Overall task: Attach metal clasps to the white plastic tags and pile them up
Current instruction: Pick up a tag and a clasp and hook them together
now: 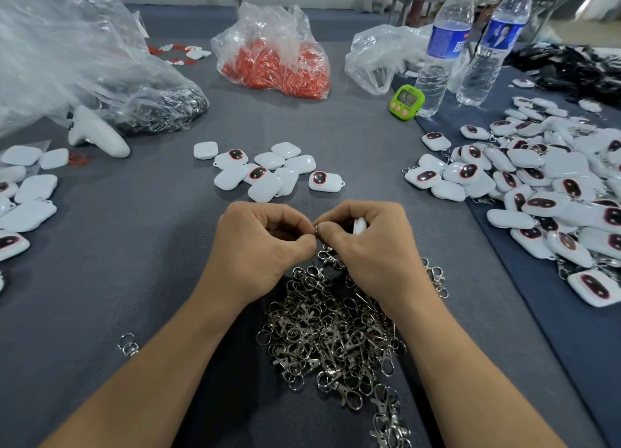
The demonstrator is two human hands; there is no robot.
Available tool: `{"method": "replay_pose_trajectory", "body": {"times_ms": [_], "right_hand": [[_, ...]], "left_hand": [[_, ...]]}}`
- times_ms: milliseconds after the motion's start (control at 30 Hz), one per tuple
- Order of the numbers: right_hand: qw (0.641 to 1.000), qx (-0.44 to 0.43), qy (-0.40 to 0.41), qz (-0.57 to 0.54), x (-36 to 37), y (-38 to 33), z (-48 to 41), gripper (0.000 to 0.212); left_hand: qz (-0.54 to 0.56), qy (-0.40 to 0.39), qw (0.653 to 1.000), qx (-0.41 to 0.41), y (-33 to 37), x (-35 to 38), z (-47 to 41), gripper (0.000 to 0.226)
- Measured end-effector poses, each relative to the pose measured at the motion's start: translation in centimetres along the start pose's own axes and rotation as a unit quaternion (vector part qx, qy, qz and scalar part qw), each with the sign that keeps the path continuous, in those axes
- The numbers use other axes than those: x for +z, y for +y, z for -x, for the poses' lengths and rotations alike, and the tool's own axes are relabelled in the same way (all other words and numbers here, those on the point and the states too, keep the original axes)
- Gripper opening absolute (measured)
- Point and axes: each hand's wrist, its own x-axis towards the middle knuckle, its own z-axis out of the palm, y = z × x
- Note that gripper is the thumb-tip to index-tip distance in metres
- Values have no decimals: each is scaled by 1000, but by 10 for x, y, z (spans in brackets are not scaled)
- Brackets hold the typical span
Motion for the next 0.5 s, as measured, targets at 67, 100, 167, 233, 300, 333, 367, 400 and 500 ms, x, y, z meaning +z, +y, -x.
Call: {"method": "replay_pose_trajectory", "body": {"times_ms": [67,100,167,233,300,333,367,400,500], "right_hand": [[1000,2,-1,-2,0,-1,0,12],[1000,3,-2,-3,0,-1,0,12],[1000,4,-3,-7,0,-2,0,11],[1000,1,-3,-13,0,-3,1,10],[1000,-7,-3,-19,0,-3,1,9],[1000,-10,-7,-24,-1,-3,1,9],[999,-13,-12,-31,-1,-3,1,8],[999,-14,-18,-39,-2,-3,1,9],[998,5,-14,-55,-3,-4,-1,14]], "left_hand": [[3,-2,1000,-2,0,0,0,10],[5,-2,1000,-3,0,0,0,9],[18,2,1000,-7,0,1,0,8],[38,8,999,-13,1,3,0,8],[52,12,998,-19,2,5,0,8],[57,14,998,-20,2,5,0,9],[60,15,998,-20,3,5,0,10],[61,14,998,-20,3,5,0,10],[72,33,996,-33,4,5,-1,10]]}}
